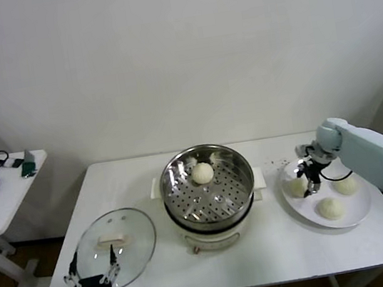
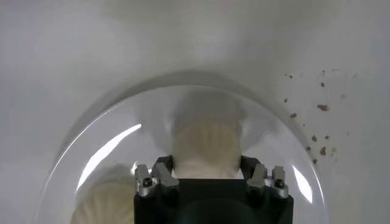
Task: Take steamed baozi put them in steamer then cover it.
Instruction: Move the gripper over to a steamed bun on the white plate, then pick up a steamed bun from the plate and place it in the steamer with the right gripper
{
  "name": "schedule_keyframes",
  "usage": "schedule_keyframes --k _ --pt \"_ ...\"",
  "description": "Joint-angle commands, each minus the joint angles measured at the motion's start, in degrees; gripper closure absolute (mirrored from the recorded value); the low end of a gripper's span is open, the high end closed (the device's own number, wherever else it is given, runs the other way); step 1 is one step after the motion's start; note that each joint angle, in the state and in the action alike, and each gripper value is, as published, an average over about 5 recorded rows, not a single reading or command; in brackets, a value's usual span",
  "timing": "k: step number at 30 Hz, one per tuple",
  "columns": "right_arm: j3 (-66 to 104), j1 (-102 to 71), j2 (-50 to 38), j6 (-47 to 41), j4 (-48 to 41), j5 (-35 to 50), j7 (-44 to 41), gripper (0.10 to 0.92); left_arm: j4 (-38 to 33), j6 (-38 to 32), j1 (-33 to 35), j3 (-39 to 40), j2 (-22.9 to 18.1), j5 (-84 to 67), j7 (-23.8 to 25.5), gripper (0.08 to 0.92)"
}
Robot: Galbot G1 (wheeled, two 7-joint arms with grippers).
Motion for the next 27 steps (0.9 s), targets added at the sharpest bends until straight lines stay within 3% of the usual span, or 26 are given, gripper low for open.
schedule_keyframes --k 1,15,27 --pt "-3.34 4.14 -0.91 -1.45 1.3 6.88 -0.07 0.337 -0.32 -0.13 0.34 -0.08 -0.03 -0.16 -0.04 0.177" --pt "-30.83 37.66 -0.43 -8.48 13.22 41.95 2.03 0.339 -2.51 -0.36 1.84 0.67 0.1 -0.2 0.5 0.177" --pt "-34.95 42.8 6.65 -14.17 27.0 55.09 8.32 0.338 -6.49 -0.12 4.95 1.46 -0.31 -1.01 1.13 0.177"
